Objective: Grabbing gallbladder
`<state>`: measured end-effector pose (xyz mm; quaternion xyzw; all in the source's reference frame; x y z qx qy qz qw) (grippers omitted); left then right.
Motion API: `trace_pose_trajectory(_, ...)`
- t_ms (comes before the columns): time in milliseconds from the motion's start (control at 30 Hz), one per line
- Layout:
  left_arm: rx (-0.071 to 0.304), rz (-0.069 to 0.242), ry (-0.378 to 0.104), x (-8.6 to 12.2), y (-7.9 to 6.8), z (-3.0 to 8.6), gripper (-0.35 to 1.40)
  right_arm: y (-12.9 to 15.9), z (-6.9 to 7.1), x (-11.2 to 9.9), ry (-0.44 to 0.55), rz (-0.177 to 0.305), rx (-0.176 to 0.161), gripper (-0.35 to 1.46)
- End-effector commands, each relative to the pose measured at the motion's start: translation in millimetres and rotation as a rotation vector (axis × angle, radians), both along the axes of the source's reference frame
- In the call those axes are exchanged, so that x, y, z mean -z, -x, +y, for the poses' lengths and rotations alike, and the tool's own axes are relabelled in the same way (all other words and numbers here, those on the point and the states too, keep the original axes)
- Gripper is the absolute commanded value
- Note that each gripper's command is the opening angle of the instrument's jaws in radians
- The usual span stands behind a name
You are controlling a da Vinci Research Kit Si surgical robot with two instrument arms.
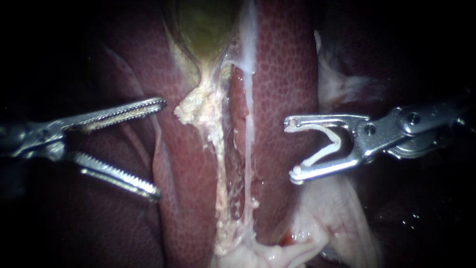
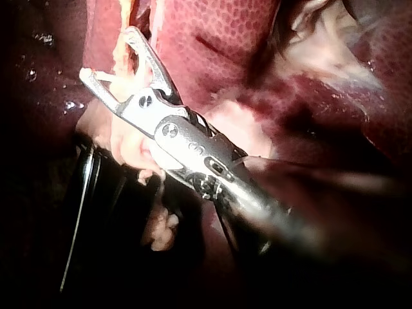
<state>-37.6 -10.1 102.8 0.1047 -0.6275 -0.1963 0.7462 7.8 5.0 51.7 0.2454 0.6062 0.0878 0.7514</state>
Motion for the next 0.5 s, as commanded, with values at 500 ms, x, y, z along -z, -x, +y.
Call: trace_pose_trajectory(500,0.001,0.000,-0.001,-0.4,0.5,0.5,0.96,0.0,0.0,0.0,0.000,0.000,0.000,0.60)
